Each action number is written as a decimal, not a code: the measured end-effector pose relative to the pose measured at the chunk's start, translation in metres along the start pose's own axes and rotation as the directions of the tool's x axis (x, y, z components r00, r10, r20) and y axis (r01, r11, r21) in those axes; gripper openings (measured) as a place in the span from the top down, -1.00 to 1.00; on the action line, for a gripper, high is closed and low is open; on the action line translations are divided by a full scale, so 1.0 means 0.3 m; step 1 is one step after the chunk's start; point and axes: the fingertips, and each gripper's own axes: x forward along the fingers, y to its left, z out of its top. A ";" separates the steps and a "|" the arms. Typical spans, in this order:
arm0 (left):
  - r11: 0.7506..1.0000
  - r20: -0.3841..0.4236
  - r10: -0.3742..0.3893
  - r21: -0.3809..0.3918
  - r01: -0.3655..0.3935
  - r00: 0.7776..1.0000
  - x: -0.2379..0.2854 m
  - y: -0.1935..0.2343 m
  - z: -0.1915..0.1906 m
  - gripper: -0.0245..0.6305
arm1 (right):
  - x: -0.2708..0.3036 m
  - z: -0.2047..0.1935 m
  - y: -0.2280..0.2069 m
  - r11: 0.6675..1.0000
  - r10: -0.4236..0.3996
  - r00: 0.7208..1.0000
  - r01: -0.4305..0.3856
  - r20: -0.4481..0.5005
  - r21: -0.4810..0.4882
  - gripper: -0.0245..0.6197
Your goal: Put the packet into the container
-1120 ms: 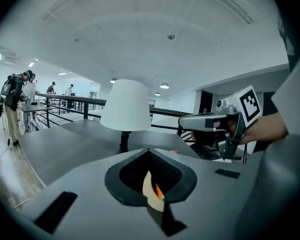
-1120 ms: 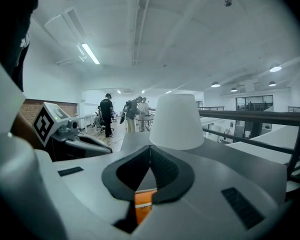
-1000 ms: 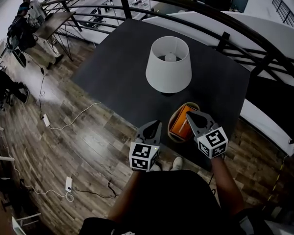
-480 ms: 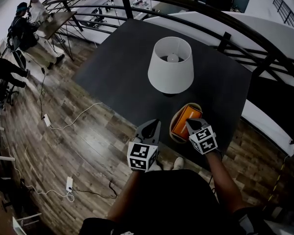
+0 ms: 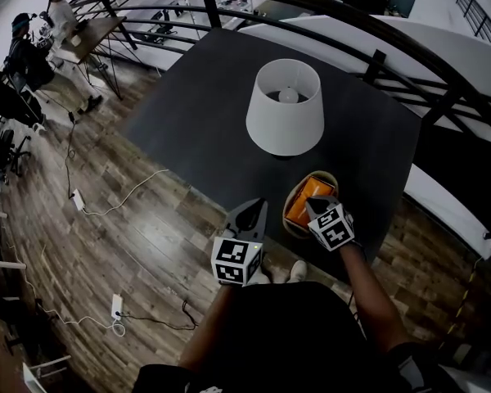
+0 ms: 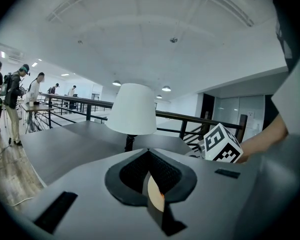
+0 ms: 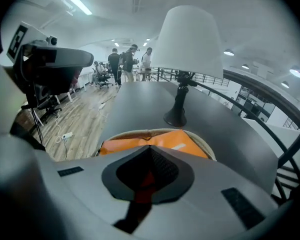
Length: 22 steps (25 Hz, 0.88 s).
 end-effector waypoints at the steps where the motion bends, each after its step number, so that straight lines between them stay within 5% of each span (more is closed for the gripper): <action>1: 1.000 0.000 0.001 -0.002 -0.001 1.000 -0.001 0.002 -0.001 0.90 | 0.008 -0.004 0.010 1.000 0.014 0.999 -0.014 -0.032 -0.010 0.91; 5: 1.000 0.005 -0.002 -0.002 0.002 1.000 0.002 -0.005 0.000 0.90 | 0.044 -0.018 0.010 0.999 0.041 0.993 -0.043 -0.109 -0.014 0.91; 11: 1.000 0.018 -0.012 0.007 0.012 1.000 -0.005 -0.007 0.017 0.90 | -0.021 0.006 0.003 0.999 0.018 1.000 -0.017 -0.025 0.041 0.91; 16: 1.000 0.023 -0.012 0.014 0.012 1.000 -0.019 -0.003 0.025 0.90 | -0.143 0.120 0.038 0.995 0.033 0.985 -0.048 0.168 0.084 0.91; 22: 0.999 0.044 -0.025 0.032 0.024 0.999 -0.024 -0.020 0.050 0.90 | -0.323 0.317 0.075 0.993 0.050 0.910 -0.091 0.411 0.081 0.91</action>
